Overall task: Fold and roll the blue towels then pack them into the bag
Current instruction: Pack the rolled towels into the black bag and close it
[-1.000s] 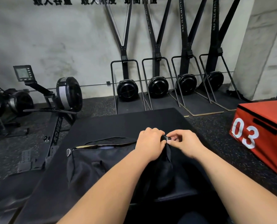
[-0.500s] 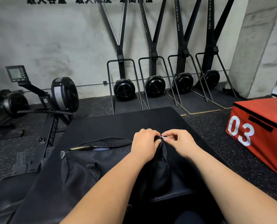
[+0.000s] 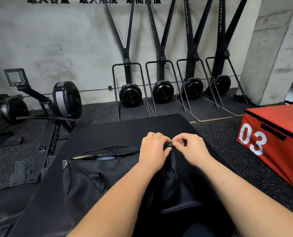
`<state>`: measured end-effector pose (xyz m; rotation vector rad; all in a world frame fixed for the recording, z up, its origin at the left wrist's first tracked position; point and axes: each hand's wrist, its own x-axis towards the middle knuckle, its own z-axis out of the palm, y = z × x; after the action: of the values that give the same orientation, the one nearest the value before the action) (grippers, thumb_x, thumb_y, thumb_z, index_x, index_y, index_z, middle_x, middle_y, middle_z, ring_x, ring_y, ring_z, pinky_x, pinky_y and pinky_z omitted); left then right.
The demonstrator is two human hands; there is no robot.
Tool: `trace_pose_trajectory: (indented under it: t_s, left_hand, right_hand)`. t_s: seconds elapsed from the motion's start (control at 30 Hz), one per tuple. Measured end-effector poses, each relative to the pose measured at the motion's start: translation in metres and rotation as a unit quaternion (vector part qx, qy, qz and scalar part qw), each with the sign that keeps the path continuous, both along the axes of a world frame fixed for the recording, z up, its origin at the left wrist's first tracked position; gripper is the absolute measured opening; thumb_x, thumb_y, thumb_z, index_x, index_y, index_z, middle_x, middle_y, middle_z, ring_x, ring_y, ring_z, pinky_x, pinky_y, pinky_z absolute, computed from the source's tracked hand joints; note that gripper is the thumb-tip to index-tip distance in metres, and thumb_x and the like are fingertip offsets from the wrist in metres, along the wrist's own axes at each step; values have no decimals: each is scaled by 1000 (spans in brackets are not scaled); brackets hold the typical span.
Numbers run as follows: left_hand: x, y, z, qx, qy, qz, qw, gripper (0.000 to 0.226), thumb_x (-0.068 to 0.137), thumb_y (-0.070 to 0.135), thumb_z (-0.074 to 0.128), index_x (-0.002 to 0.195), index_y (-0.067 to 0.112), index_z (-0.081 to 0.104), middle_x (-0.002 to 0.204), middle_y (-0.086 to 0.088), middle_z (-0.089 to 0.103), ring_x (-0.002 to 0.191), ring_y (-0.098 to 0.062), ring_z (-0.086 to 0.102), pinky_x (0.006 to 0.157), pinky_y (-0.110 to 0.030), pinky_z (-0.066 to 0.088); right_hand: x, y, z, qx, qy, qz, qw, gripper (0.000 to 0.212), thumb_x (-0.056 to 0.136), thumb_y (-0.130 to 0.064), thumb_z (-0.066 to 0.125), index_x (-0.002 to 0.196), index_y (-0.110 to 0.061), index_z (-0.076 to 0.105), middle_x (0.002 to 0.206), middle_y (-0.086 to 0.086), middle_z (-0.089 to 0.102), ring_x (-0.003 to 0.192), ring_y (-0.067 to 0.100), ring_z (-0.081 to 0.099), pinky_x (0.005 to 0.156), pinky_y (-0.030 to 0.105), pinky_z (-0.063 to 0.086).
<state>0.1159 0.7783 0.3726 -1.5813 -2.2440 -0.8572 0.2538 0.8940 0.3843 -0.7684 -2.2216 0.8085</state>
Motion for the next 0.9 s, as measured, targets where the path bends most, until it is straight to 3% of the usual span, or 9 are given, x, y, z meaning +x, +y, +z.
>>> trace_pose_trajectory:
  t_s: [0.13,0.27,0.37,0.47,0.63,0.8,0.9]
  left_hand:
    - [4,5,0,24,-1,21,1000,18,85,39,82,99,31,74,96,14,70,101,-19,57,90,-38,43]
    - [3,6,0,48,-20,55,997,9,91,39,77,95,31,76,92,13,73,97,-20,60,89,-39,43]
    - [3,6,1,33,-95,66,993,11,96,40,69,99,35,79,99,15,76,103,-18,60,94,-39,45]
    - [1,5,5,30,-171,77,982,10,94,39,69,91,37,78,95,20,76,102,-12,65,98,-40,47]
    - [-5,-3,10,13,-192,106,976,28,88,38,68,63,46,61,79,26,70,94,-7,67,100,-39,47]
    - [-26,-27,8,33,-183,127,974,29,87,37,70,60,45,62,75,29,69,93,-8,68,99,-41,49]
    - [-48,-53,6,42,-168,144,974,24,89,40,73,67,46,65,83,27,71,96,-8,67,100,-41,47]
  right_hand:
    - [-2,-6,7,-62,68,4,996,18,84,-16,81,93,-32,76,75,-12,75,66,1,64,67,9,46]
    - [-2,-5,6,-73,78,18,994,16,93,-17,74,98,-31,78,82,-15,78,80,0,70,73,5,45]
    - [0,1,-1,1,-5,22,1000,22,94,-22,74,111,-36,78,102,-20,76,94,-2,65,84,8,43]
    - [-3,1,-12,57,-109,73,990,32,93,-37,76,125,-39,73,123,-20,71,114,8,57,96,25,41]
    - [-10,-8,-18,101,-111,8,989,22,91,-43,76,112,-38,72,109,-19,68,110,10,54,93,37,50]
    - [-5,-7,-21,132,-109,-28,985,18,94,-45,72,110,-37,72,104,-16,68,107,12,53,89,38,50]
    - [-1,-6,-22,129,-118,-39,984,16,94,-44,72,108,-37,72,102,-16,68,108,16,54,89,40,50]
